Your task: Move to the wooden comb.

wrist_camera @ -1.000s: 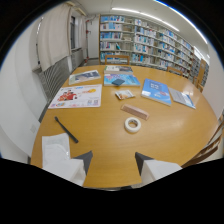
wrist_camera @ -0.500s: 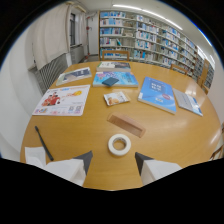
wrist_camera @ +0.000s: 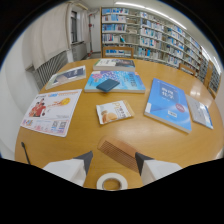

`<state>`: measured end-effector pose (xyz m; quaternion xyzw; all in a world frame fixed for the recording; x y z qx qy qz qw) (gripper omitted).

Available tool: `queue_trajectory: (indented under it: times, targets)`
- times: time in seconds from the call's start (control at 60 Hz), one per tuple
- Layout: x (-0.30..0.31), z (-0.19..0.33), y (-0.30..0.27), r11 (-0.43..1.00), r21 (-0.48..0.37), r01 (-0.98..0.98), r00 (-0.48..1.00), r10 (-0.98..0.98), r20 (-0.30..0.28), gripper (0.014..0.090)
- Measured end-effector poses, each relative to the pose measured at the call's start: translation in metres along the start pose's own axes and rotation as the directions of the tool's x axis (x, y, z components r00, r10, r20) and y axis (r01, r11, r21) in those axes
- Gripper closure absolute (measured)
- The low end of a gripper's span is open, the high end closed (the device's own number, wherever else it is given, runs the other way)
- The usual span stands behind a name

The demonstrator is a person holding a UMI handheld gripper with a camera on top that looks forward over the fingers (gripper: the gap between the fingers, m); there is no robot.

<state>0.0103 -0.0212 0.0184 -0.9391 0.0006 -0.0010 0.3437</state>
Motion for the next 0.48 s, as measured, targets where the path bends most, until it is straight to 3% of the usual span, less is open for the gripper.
queue_trajectory:
  times: [0.483]
  targets:
    - [0.003,0.02,-0.003,1.0,-0.02,-0.004,1.0,0.004,0.002,0.0201]
